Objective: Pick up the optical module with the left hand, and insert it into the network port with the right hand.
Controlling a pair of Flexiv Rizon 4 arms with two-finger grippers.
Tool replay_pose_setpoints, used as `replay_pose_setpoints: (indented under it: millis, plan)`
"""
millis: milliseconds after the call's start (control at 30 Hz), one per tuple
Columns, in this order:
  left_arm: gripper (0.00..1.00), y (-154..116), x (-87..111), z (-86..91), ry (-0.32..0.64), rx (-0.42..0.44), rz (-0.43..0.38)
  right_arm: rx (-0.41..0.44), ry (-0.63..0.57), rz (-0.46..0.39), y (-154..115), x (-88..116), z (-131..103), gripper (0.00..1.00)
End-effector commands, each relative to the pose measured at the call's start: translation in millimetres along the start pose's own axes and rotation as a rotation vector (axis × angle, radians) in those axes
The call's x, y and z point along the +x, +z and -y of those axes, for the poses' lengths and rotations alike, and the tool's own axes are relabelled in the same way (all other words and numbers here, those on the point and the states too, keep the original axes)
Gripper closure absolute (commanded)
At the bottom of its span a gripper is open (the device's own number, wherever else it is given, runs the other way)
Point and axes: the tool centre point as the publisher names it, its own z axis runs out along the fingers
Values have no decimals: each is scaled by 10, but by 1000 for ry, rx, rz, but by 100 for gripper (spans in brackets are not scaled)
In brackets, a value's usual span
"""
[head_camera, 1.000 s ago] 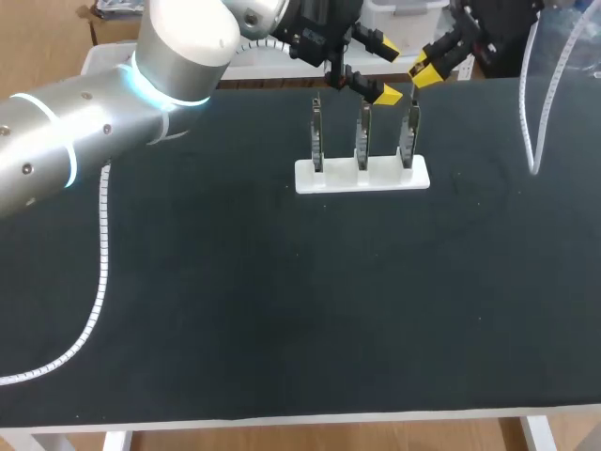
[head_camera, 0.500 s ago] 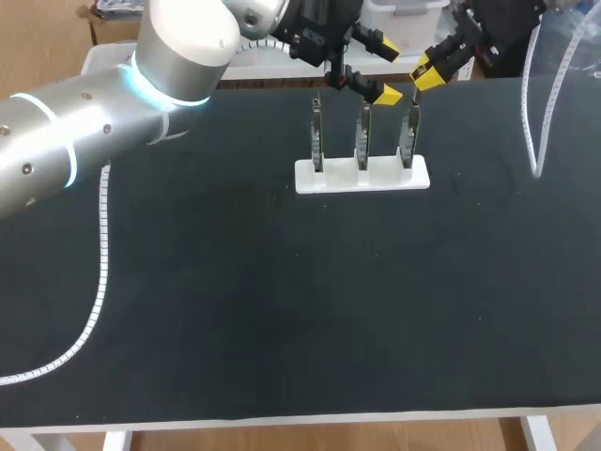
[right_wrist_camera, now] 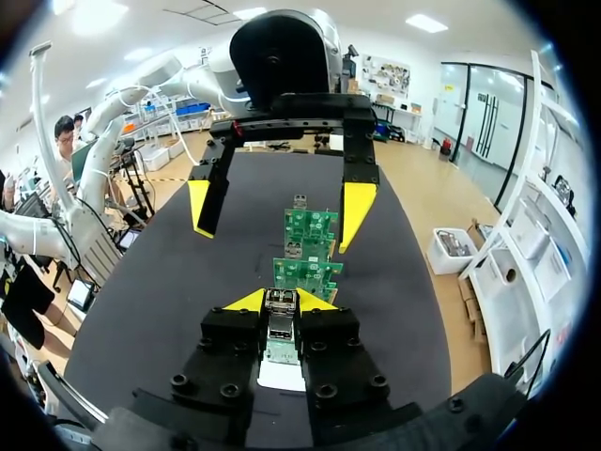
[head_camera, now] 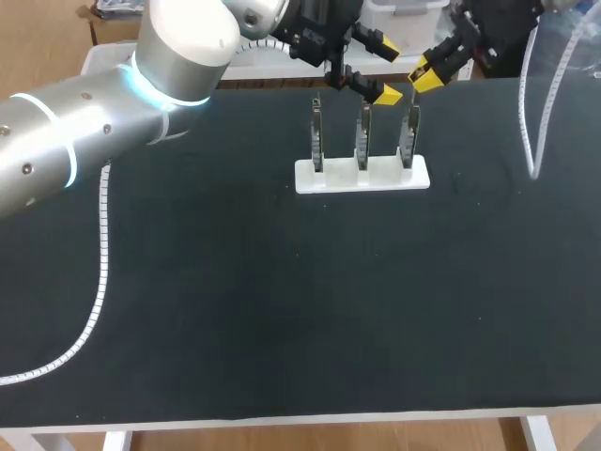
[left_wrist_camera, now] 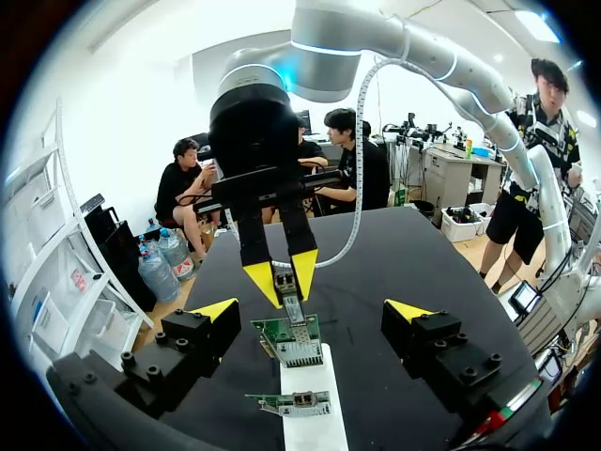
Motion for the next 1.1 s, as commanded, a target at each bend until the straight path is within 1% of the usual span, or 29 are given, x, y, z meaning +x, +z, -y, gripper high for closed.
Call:
replay_pose_setpoints:
  millis: [33,300,500,1067,1100]
  plan:
    - [0,0,-8,-2,-1,1,-4,-84,3,0,-12,2,80,100]
    - [0,0,-8,-2,-1,1,-4,-82,5,-1,-19,8,74,100]
    - [0,0,-8,-2,-1,1,-4,-87,20,-1,9,58,82,100]
    - [0,0,-8,-2,-1,1,-4,-96,38,25,80,117,96,100]
    - [0,0,-8,-2,-1,1,-4,-98,38,25,80,110,95,98]
